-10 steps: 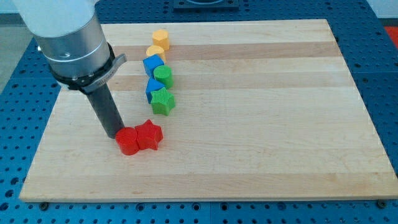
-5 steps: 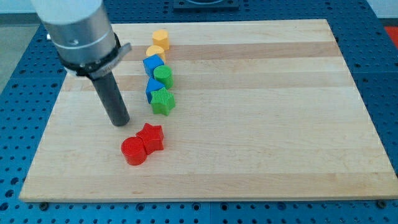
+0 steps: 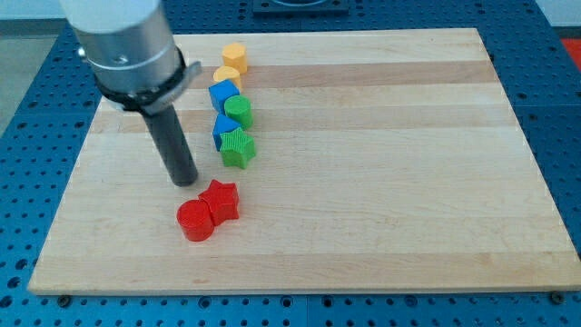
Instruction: Move the red star closer to the yellow hexagon
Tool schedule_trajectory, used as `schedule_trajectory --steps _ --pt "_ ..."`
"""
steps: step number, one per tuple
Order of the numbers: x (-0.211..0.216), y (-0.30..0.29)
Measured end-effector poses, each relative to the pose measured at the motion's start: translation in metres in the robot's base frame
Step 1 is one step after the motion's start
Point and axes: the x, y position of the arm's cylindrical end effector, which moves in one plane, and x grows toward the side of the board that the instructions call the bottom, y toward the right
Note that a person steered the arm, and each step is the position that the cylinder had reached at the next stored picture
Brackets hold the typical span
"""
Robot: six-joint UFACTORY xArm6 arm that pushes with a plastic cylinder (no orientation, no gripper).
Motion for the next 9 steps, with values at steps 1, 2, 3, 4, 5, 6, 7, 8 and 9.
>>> schedule_trajectory --steps 1,2,3,4,5,6,7,8,9 --pt "0.002 0.016" --pt "0.002 0.016" --pt "0.002 0.029" --pt "0.002 0.044" --pt "0.002 0.061" --pt "0.007 0.093" --pt "0.036 0.106" --pt "0.063 0.104" --pt "0.069 0.083"
